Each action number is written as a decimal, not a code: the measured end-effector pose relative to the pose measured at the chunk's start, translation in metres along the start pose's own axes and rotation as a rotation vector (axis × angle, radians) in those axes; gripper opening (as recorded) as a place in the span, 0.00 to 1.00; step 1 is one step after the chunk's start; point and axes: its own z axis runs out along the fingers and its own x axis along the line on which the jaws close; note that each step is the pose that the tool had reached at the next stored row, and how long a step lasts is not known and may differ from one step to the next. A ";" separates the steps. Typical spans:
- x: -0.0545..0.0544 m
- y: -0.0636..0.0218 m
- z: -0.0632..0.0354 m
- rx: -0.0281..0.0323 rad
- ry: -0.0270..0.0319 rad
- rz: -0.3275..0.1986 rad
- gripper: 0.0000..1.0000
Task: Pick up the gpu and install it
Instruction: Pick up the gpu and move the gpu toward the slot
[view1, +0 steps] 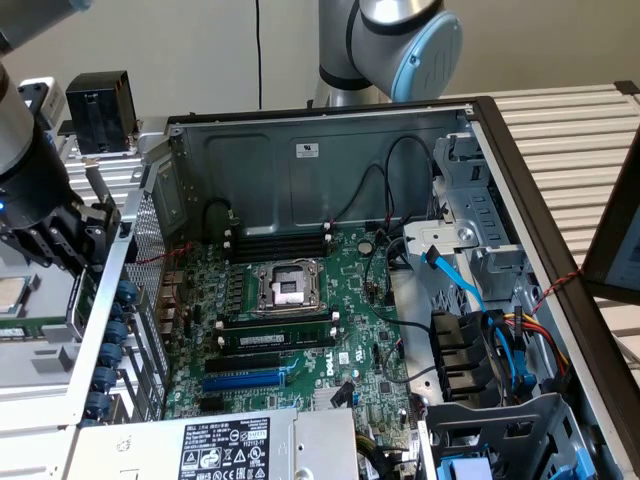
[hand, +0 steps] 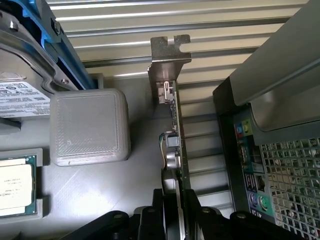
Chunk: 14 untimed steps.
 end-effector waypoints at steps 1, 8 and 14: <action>0.000 0.0000 -0.0001 0.0000 0.0002 0.000 0.29; -0.001 0.0017 -0.0086 -0.0001 0.0005 0.000 0.29; -0.002 0.0042 -0.0209 -0.0001 0.0004 0.000 0.29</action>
